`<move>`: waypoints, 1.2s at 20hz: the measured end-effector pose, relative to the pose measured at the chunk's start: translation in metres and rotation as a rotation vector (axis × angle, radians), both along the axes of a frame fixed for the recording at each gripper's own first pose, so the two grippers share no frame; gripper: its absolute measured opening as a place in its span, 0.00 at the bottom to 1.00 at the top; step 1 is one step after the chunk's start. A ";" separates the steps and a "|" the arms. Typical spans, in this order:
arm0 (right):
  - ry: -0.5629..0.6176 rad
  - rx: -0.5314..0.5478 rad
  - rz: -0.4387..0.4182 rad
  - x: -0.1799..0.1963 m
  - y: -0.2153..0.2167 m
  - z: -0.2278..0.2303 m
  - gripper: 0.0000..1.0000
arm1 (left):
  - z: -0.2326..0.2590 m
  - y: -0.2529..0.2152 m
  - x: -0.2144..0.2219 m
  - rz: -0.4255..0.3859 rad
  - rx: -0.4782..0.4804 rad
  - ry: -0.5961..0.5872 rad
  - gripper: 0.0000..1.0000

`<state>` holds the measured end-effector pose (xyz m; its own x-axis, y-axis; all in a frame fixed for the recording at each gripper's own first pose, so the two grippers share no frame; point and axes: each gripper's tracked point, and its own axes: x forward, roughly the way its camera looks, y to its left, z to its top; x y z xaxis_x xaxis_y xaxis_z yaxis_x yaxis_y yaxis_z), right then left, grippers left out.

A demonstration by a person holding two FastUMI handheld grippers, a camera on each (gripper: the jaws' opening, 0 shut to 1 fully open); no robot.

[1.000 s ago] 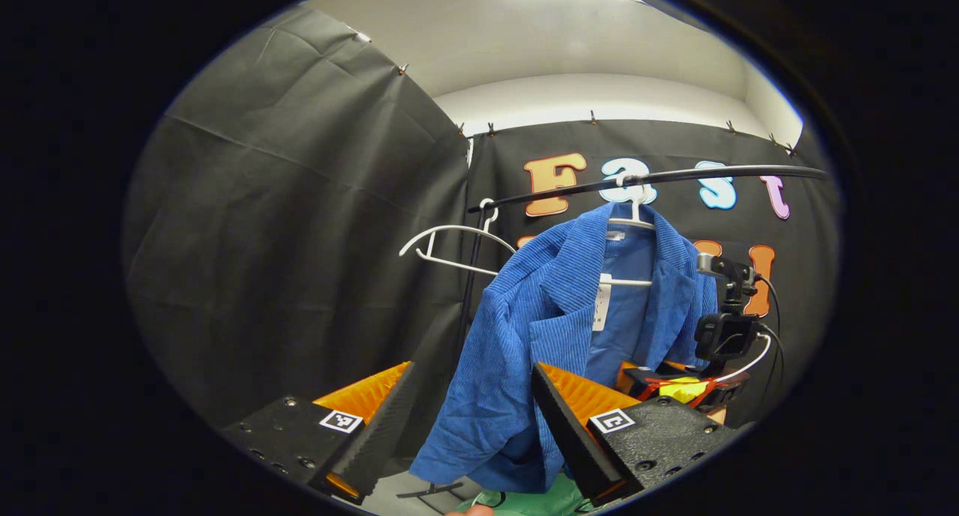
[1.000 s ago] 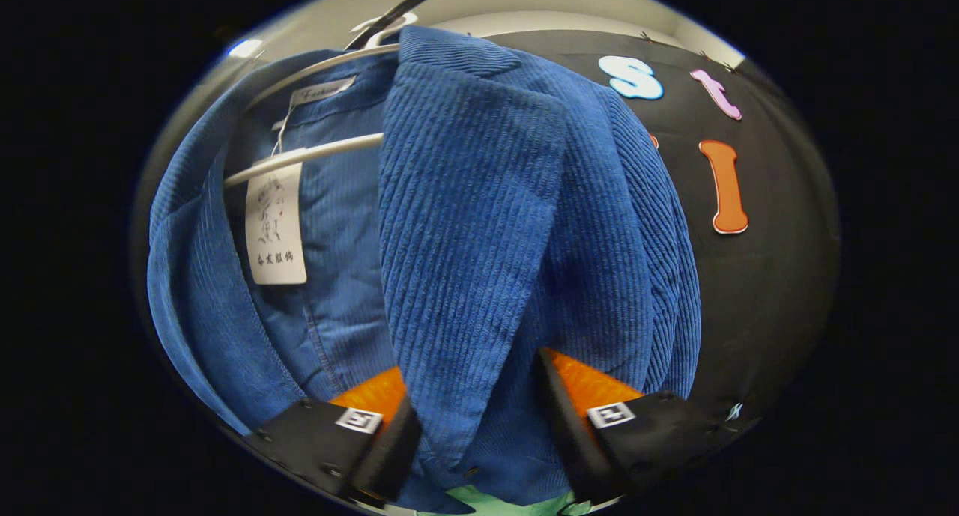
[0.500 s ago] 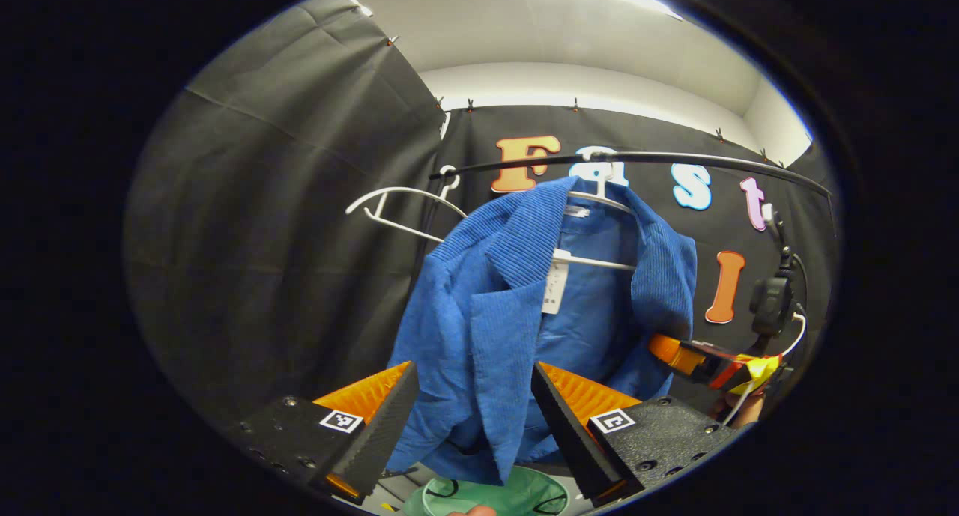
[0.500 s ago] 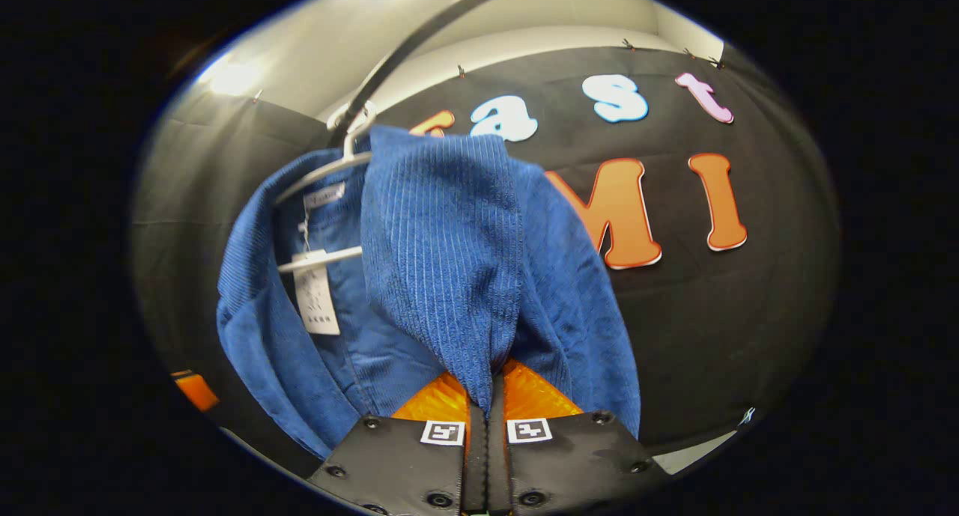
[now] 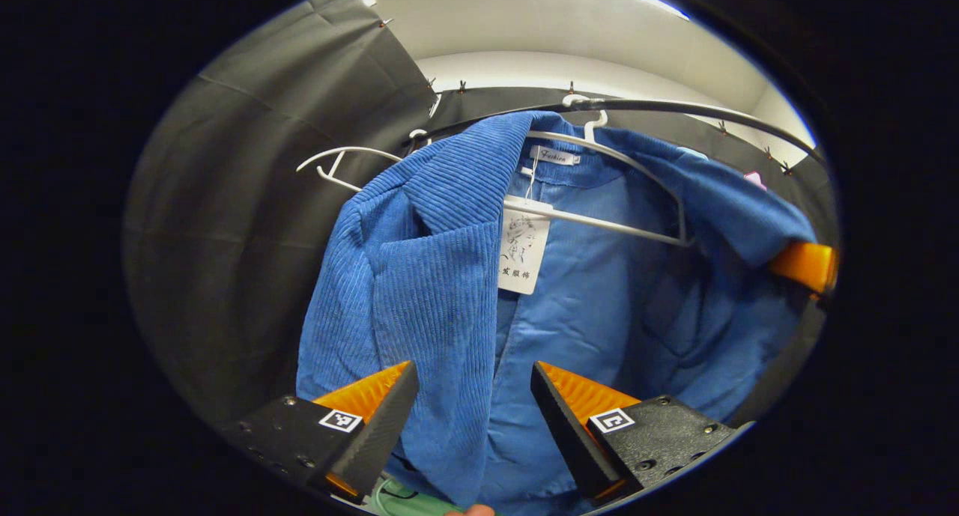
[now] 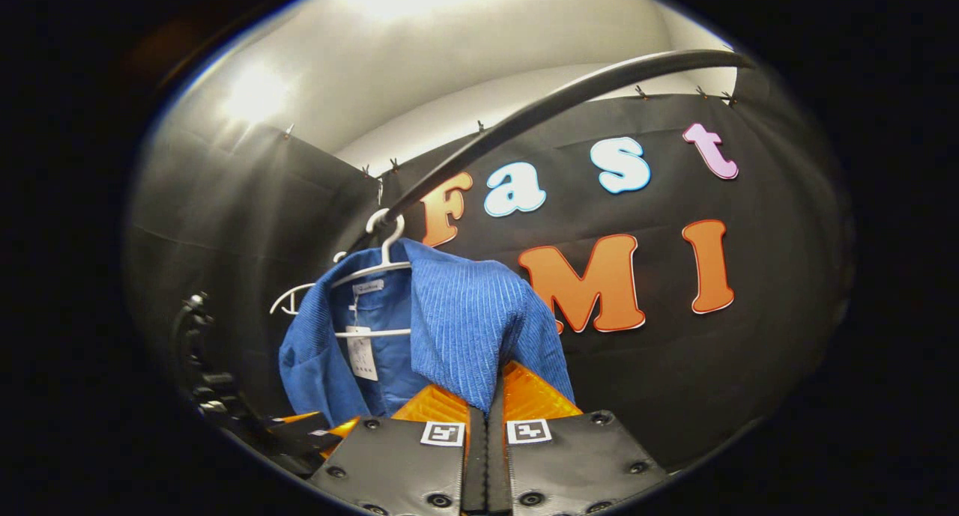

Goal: Grasp the clothes on the hanger with both hands and then place them into the laundry hamper below.

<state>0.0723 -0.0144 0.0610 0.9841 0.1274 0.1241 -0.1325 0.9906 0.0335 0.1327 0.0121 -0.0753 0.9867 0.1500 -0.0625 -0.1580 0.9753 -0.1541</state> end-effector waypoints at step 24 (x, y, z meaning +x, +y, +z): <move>-0.056 -0.053 -0.001 -0.020 0.004 0.009 0.07 | 0.111 0.124 -0.037 0.206 0.447 -0.127 0.02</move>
